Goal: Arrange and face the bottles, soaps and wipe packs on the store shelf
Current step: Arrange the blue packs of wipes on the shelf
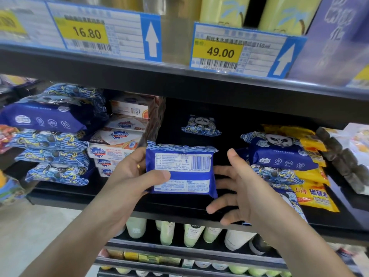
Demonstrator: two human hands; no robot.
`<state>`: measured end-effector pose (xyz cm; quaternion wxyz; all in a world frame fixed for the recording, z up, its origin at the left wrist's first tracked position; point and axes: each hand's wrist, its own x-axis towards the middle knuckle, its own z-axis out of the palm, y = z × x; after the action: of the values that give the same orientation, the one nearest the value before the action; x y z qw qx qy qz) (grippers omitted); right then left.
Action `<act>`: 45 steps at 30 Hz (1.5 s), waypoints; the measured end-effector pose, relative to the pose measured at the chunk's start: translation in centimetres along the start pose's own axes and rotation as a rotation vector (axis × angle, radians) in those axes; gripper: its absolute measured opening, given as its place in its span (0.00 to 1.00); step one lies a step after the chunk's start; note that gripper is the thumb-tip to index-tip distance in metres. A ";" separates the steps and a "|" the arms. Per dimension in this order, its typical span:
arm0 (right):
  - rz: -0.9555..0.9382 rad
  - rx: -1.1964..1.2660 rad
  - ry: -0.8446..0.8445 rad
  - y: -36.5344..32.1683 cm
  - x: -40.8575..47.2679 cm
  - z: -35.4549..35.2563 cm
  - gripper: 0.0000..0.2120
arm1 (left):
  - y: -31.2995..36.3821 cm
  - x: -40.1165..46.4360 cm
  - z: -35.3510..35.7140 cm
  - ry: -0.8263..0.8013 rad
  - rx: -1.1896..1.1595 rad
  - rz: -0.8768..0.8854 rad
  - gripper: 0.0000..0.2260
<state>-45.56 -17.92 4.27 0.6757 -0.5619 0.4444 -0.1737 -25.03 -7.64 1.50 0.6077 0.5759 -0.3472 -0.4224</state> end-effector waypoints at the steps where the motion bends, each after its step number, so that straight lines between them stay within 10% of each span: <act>1: 0.042 0.009 -0.033 -0.2 -0.1 0.2 0.37 | -0.1 0.0 0.0 -0.005 -0.002 0.016 0.24; 8: 0.209 0.164 -0.294 -0.8 0.1 0.3 0.42 | -0.9 0.1 -0.4 -0.059 0.005 0.152 0.24; 21: 0.230 0.474 -0.174 -0.5 0.4 1.4 0.35 | -1.5 -0.1 -0.1 -0.151 0.024 0.270 0.24; 26: 0.160 0.494 -0.137 -0.3 0.0 1.3 0.17 | -1.9 0.0 0.0 -0.159 0.062 0.293 0.25; 29: 0.094 0.493 -0.126 -0.3 -0.3 1.2 0.08 | -2.1 0.2 0.0 -0.134 0.086 0.231 0.29; 32: 0.018 0.496 -0.138 0.1 -0.8 0.9 0.19 | -2.9 0.6 -0.3 -0.072 0.110 0.148 0.31; 37: -0.055 0.294 -0.113 0.1 1.1 0.0 0.19 | -2.5 0.9 0.1 0.053 -0.185 -0.160 0.11; 42: -0.238 0.210 -0.132 1.6 -0.6 -0.1 0.22 | 0.0 1.3 1.0 -0.028 -0.243 -0.348 0.27; 45: -0.291 0.069 -0.096 1.8 -0.2 -0.1 0.24 | 0.6 0.7 1.6 -0.095 -0.157 -0.317 0.10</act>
<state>-46.23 -17.23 2.73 0.6826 -0.6047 0.3192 -0.2580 -26.15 -8.98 2.23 0.5595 0.5536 -0.2463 -0.5656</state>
